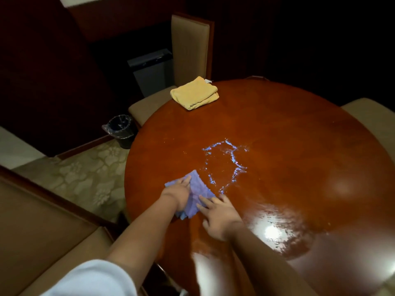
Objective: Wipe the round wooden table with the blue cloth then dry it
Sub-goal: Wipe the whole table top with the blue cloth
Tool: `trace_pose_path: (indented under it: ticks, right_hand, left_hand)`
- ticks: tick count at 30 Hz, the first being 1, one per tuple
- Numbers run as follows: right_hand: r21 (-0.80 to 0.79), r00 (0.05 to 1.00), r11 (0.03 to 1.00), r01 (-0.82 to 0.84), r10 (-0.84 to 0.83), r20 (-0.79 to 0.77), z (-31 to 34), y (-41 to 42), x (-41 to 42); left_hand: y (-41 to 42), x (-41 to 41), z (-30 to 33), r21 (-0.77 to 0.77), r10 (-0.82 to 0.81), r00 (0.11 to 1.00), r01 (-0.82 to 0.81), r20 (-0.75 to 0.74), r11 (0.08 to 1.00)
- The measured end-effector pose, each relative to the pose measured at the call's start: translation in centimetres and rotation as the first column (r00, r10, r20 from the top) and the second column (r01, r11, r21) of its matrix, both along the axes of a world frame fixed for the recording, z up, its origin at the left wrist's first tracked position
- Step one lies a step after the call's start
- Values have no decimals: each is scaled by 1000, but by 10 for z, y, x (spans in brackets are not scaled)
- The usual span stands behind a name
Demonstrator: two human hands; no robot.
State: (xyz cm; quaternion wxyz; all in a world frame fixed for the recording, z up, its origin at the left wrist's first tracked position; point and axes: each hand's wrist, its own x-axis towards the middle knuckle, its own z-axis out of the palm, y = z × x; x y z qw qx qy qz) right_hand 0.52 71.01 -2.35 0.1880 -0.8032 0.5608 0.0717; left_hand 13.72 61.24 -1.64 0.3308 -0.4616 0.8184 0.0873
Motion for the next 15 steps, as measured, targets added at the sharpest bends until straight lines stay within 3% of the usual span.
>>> trace_pose_path:
  ticks: [9, 15]
  right_hand:
    - [62, 994, 997, 34, -27, -106, 4, -27, -31]
    - [75, 985, 989, 124, -114, -128, 4, -55, -20]
  left_hand:
    - [-30, -33, -2, 20, -32, 994, 30, 100, 999]
    - [-68, -49, -2, 10, -42, 998, 41, 56, 999]
